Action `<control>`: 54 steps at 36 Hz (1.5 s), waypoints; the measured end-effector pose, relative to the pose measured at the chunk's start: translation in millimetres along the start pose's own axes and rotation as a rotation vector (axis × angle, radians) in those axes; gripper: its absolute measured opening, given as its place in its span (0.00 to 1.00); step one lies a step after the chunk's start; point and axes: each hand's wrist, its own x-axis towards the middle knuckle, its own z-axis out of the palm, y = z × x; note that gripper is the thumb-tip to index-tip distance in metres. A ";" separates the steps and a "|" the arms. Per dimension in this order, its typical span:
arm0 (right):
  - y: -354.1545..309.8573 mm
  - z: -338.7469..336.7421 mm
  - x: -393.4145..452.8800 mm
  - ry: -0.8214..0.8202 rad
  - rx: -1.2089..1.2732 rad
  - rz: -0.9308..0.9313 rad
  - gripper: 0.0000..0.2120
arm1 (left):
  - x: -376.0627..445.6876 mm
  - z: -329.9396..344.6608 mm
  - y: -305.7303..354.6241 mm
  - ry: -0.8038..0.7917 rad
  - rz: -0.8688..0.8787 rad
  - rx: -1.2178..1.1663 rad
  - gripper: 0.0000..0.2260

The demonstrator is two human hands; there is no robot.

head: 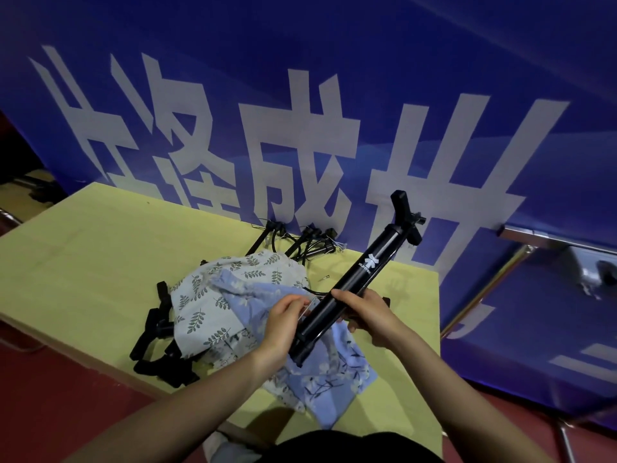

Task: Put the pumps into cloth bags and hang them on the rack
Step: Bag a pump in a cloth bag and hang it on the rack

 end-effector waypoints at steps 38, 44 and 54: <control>-18.9 21.7 75.0 0.202 -0.253 -0.006 0.13 | 148.4 -116.9 -28.5 0.082 -0.448 0.467 0.22; -21.0 16.2 74.8 0.191 -0.237 -0.032 0.12 | 146.3 -112.8 -44.7 0.156 -0.306 0.567 0.17; -13.5 14.0 60.5 0.211 -0.248 -0.075 0.13 | 117.5 -94.7 -36.2 0.248 -0.162 -0.089 0.03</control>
